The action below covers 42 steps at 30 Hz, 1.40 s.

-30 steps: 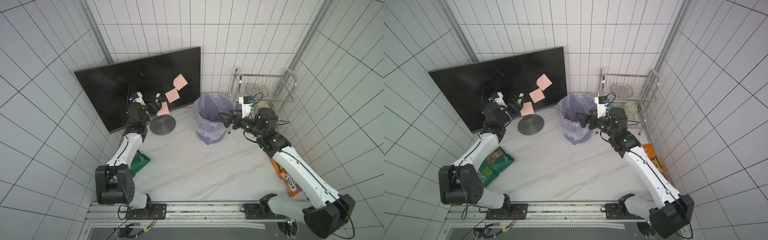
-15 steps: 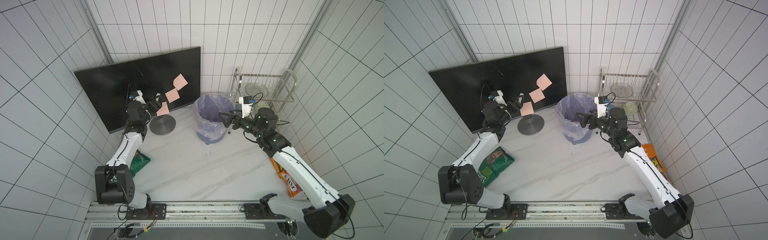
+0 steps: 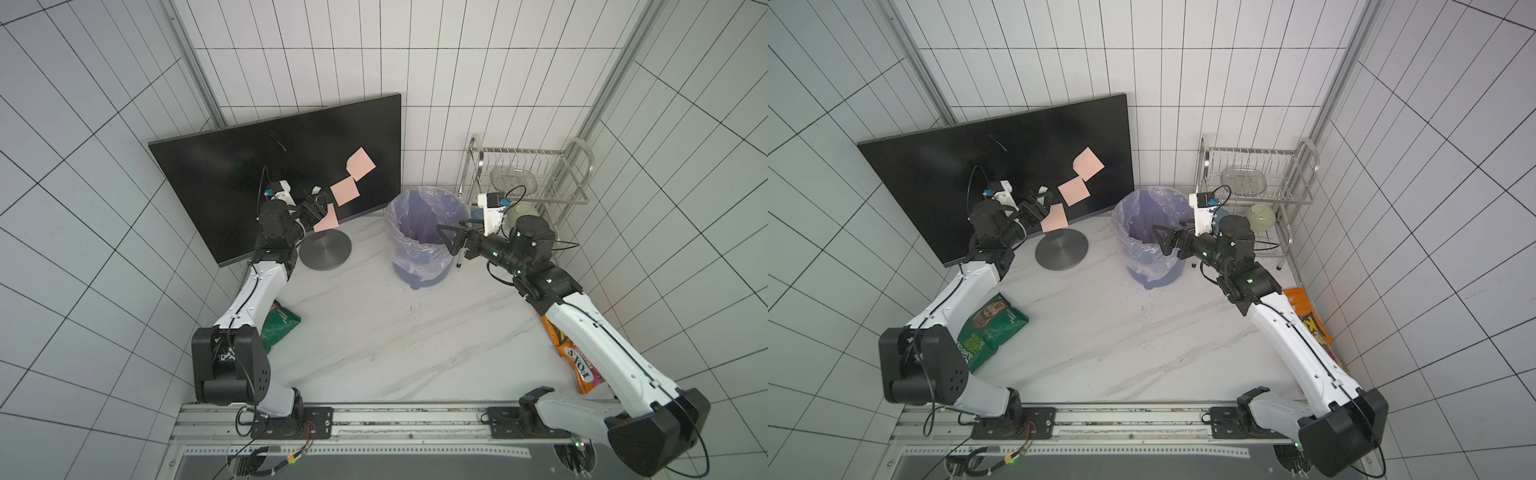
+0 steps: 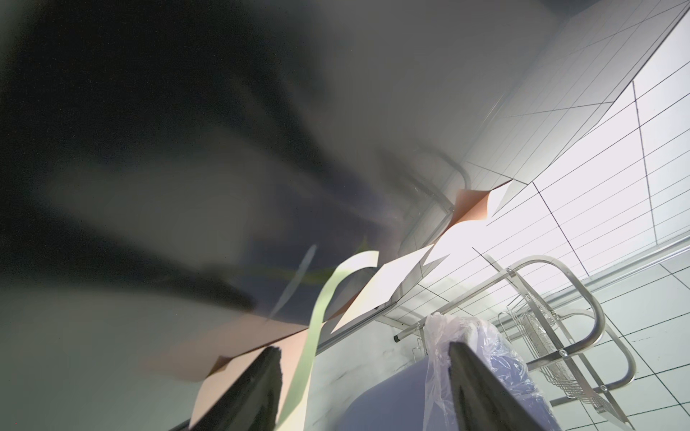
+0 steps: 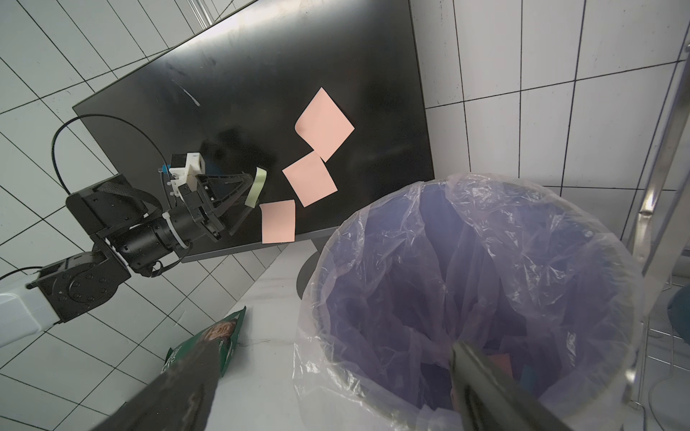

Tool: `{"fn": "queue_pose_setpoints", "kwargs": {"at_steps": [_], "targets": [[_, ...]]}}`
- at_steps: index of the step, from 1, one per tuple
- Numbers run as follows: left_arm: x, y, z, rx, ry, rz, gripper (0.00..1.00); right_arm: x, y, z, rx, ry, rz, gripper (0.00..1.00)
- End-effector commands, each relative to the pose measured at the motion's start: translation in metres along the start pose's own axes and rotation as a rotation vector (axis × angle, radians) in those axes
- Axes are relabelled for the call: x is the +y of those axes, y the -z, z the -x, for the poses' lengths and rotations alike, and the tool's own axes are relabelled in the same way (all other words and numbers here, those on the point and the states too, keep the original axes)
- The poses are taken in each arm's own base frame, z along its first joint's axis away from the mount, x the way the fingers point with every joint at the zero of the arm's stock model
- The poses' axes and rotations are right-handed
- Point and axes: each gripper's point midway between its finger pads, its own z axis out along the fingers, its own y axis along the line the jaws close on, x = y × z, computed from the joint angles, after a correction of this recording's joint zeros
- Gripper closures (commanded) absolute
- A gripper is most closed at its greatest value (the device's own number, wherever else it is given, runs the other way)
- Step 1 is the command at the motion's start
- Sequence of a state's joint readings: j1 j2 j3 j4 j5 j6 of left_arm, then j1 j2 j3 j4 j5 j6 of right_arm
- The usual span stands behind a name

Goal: Remove the sticky note from the monitor
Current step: Tear off the sticky note from the monitor.

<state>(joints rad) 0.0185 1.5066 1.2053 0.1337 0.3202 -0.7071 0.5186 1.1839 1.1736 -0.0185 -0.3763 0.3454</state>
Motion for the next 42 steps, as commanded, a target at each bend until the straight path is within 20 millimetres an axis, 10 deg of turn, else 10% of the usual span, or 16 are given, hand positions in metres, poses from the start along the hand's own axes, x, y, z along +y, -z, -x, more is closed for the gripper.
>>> {"fn": "queue_pose_setpoints", "kwargs": {"at_steps": [1, 23, 42], "targets": [[0.002, 0.002, 0.007, -0.022, -0.010, 0.045, 0.38, 0.009, 0.002, 0.017, -0.052, 0.025, 0.019, 0.01], [0.004, 0.001, 0.008, -0.028, -0.024, 0.072, 0.99, 0.009, 0.001, 0.016, -0.050, 0.022, 0.023, 0.01], [-0.038, 0.021, -0.007, -0.018, -0.050, -0.001, 1.00, 0.011, 0.002, 0.021, -0.057, 0.022, 0.027, 0.01]]}}
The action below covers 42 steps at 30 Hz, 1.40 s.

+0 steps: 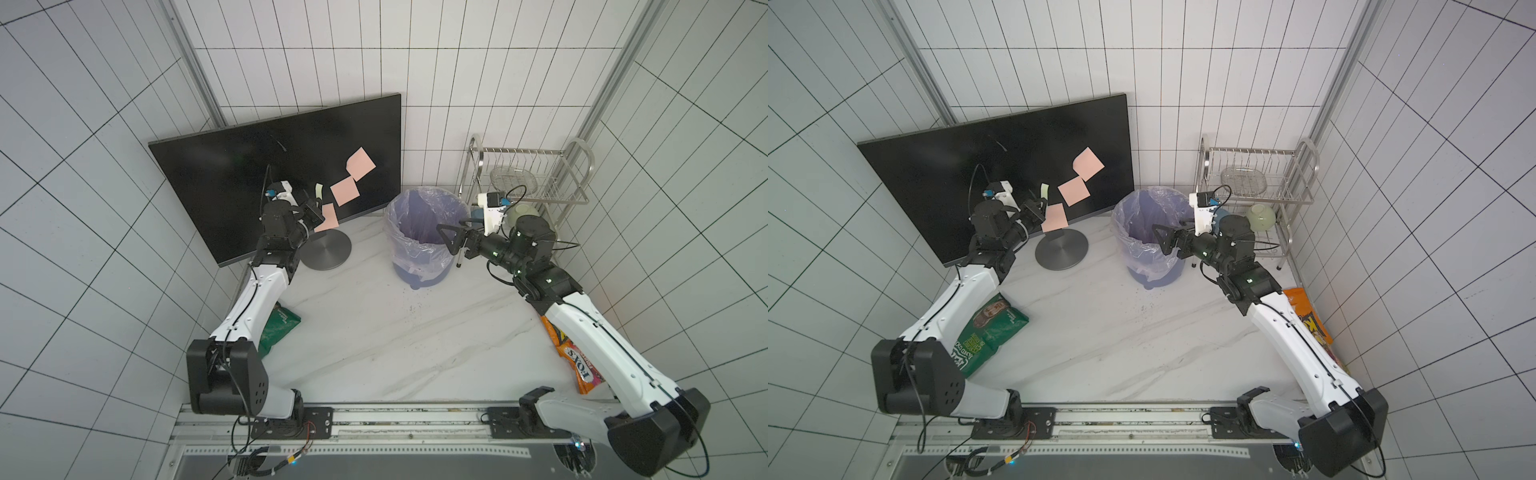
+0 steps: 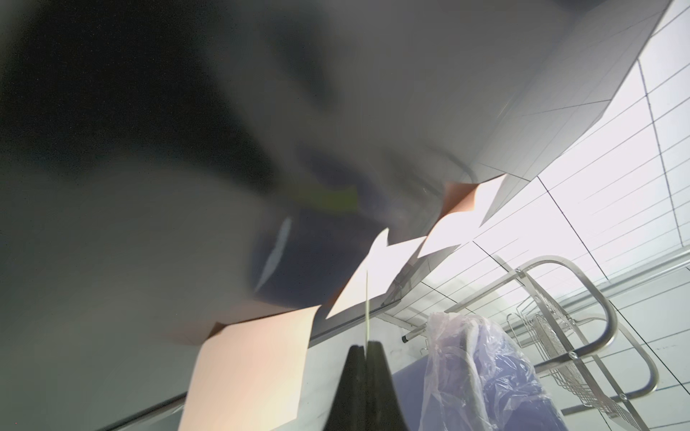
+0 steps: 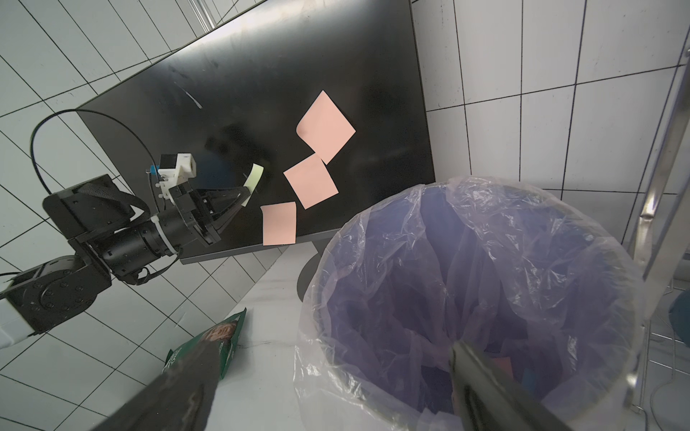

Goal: Remove the sticky note from the monitor
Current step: Tear off the sticky note from the monitor, then place the sticky note in the trash bin.

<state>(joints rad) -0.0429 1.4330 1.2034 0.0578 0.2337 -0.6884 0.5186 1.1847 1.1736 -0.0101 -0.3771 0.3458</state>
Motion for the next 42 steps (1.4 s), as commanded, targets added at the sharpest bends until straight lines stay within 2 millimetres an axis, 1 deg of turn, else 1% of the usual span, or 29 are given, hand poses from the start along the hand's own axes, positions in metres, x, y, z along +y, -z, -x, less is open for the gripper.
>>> {"fn": "queue_pose_setpoints", "kwargs": {"at_steps": [1, 3, 6, 7, 8, 11, 13, 15, 18, 25, 28, 31, 36, 39, 42], "targets": [[-0.020, 0.008, -0.004, -0.001, -0.029, -0.036, 1.00, 0.010, 0.002, 0.019, -0.051, 0.023, 0.020, 0.01], [-0.035, 0.010, -0.013, 0.016, -0.037, -0.064, 1.00, 0.009, 0.004, 0.021, -0.056, 0.028, 0.011, 0.01], [-0.065, 0.009, -0.028, 0.056, -0.057, -0.123, 1.00, 0.006, 0.005, 0.022, -0.057, 0.041, -0.010, 0.01], [-0.077, 0.007, -0.036, 0.076, -0.068, -0.143, 1.00, 0.006, 0.006, 0.022, -0.057, 0.048, -0.017, 0.01], [-0.094, 0.006, -0.046, 0.104, -0.088, -0.173, 1.00, 0.004, 0.008, 0.023, -0.057, 0.055, -0.030, 0.01], [-0.127, 0.001, -0.073, 0.162, -0.129, -0.228, 1.00, 0.000, 0.013, 0.027, -0.066, 0.068, -0.060, 0.01], [-0.144, -0.003, -0.087, 0.189, -0.144, -0.258, 1.00, -0.003, 0.018, 0.030, -0.074, 0.072, -0.072, 0.01], [-0.156, -0.009, -0.099, 0.213, -0.156, -0.280, 1.00, -0.006, 0.022, 0.032, -0.079, 0.071, -0.085, 0.01], [-0.171, -0.014, -0.111, 0.241, -0.155, -0.315, 1.00, -0.007, 0.026, 0.033, -0.084, 0.073, -0.094, 0.01], [-0.196, -0.029, -0.143, 0.302, -0.177, -0.354, 1.00, -0.009, 0.028, 0.032, -0.077, 0.073, -0.101, 0.01], [-0.199, -0.036, -0.154, 0.325, -0.180, -0.356, 1.00, -0.009, 0.029, 0.032, -0.075, 0.072, -0.100, 0.01], [-0.197, -0.043, -0.160, 0.342, -0.176, -0.347, 0.96, -0.008, 0.029, 0.032, -0.075, 0.073, -0.100, 0.01], [-0.203, -0.049, -0.167, 0.363, -0.185, -0.355, 0.78, -0.007, 0.031, 0.033, -0.075, 0.076, -0.099, 0.01], [-0.206, -0.051, -0.167, 0.373, -0.212, -0.348, 0.63, -0.008, 0.033, 0.034, -0.080, 0.079, -0.108, 0.01], [-0.210, -0.049, -0.164, 0.376, -0.240, -0.345, 0.49, -0.008, 0.033, 0.034, -0.078, 0.079, -0.110, 0.01]]}}
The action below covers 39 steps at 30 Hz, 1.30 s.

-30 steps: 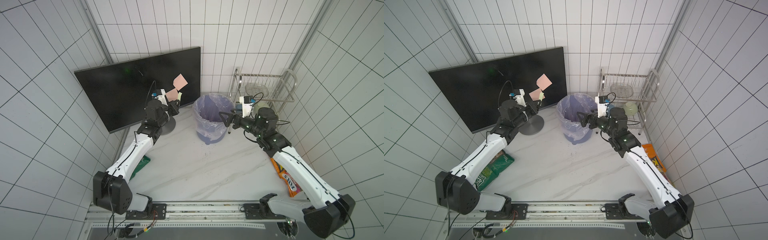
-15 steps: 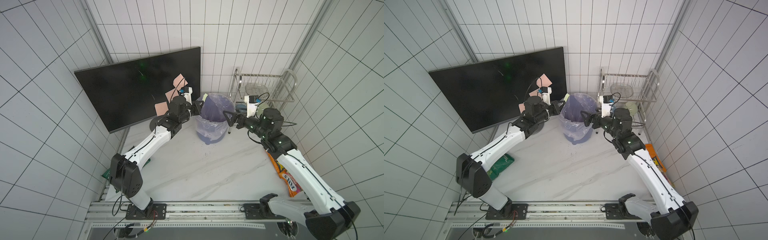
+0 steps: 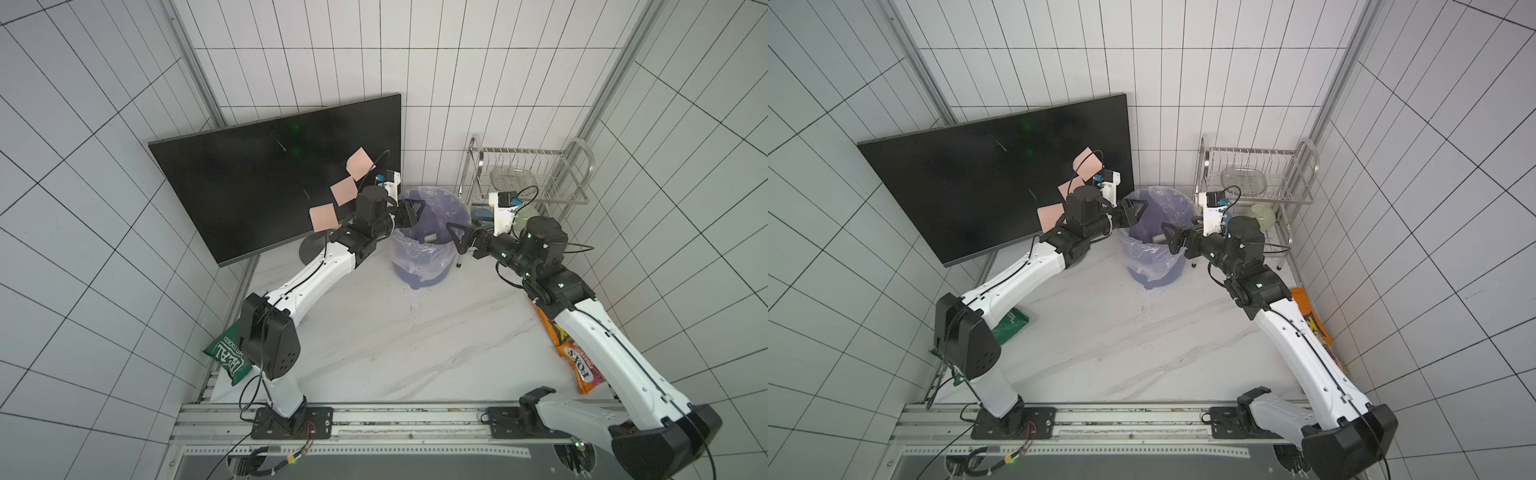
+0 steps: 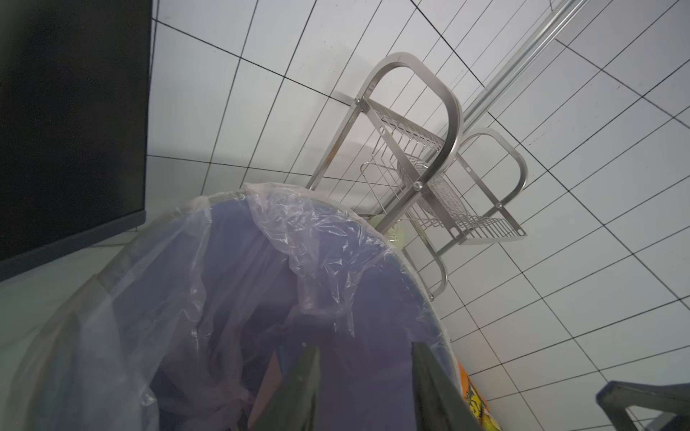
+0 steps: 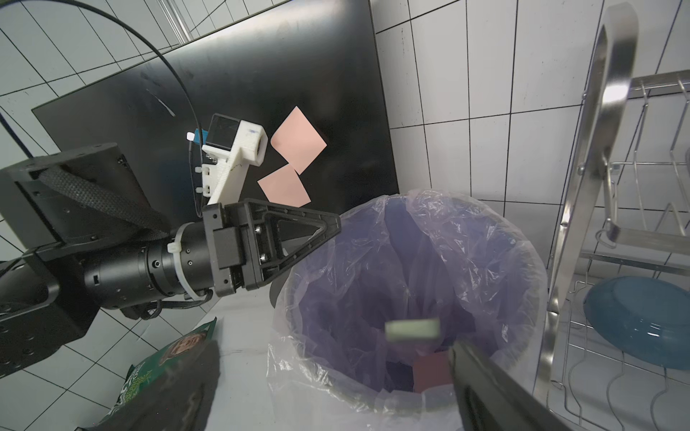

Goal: Remove the sticky note from the monitor
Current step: Place the sticky note in the trash bin, then tear off the sticky note from the monitor.

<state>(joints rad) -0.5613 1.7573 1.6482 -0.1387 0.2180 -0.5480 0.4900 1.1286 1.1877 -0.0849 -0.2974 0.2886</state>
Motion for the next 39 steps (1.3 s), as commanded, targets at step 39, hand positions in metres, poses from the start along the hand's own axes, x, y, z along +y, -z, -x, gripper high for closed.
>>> {"fn": "queue_pose_setpoints", "kwargs": {"at_steps": [39], "targets": [[0.203, 0.182, 0.016, -0.235, 0.226, 0.336, 0.11, 0.017, -0.015, 0.003, -0.008, -0.022, 0.067, 0.01]]}}
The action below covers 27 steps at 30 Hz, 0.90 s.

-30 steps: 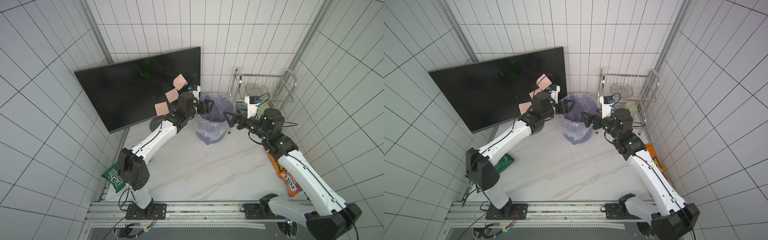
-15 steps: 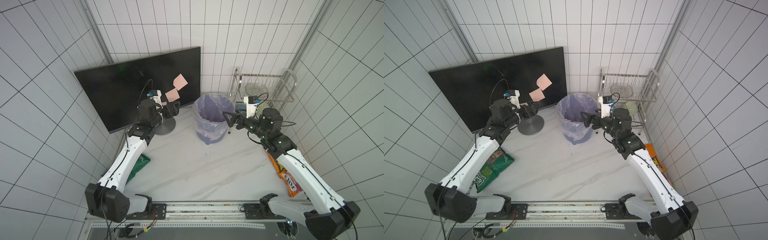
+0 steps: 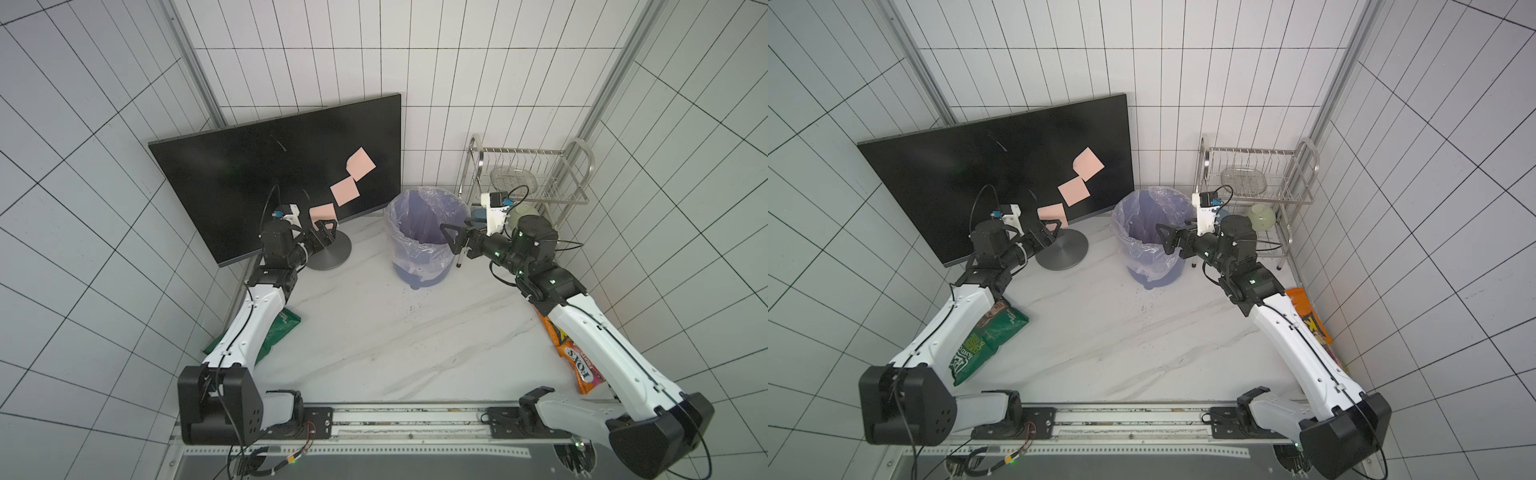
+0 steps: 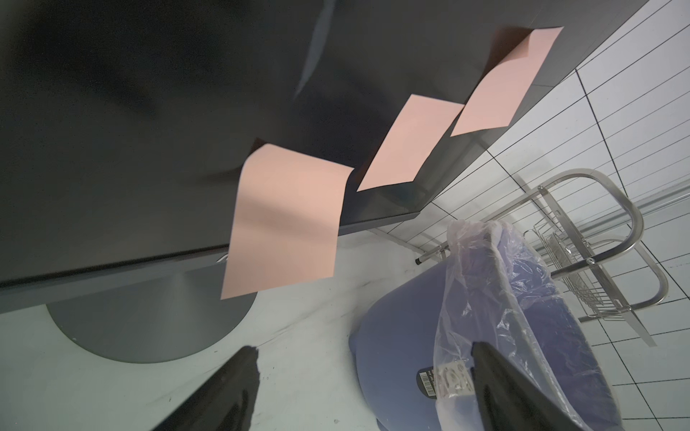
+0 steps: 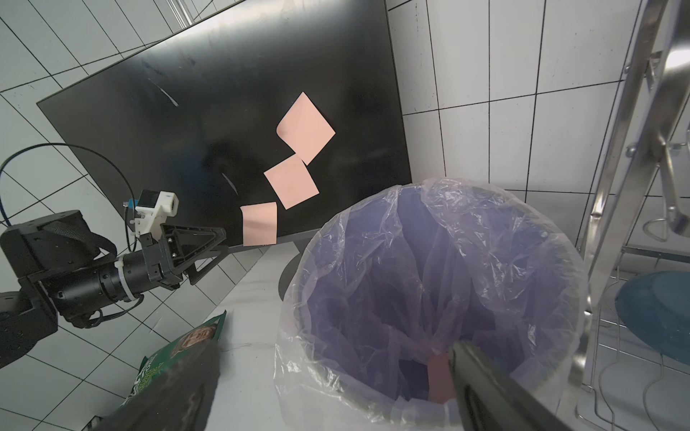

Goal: Remove the sticky note from the monitor
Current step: Tear off the sticky note from the monitor.

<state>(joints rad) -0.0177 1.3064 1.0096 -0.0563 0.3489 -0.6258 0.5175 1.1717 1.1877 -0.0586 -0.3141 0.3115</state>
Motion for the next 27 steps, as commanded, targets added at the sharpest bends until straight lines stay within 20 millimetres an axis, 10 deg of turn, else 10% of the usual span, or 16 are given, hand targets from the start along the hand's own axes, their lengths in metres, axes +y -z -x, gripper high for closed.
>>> {"fn": "queue_pose_setpoints", "kwargs": {"at_steps": [1, 27], "targets": [[0.001, -0.006, 0.008, -0.054, 0.010, -0.025, 0.11, 0.010, 0.000, 0.013, -0.035, 0.002, 0.032, 0.01], [0.032, -0.043, 0.010, -0.116, 0.120, -0.046, 0.17, 0.011, -0.004, 0.012, -0.016, 0.009, 0.038, 0.01]]}}
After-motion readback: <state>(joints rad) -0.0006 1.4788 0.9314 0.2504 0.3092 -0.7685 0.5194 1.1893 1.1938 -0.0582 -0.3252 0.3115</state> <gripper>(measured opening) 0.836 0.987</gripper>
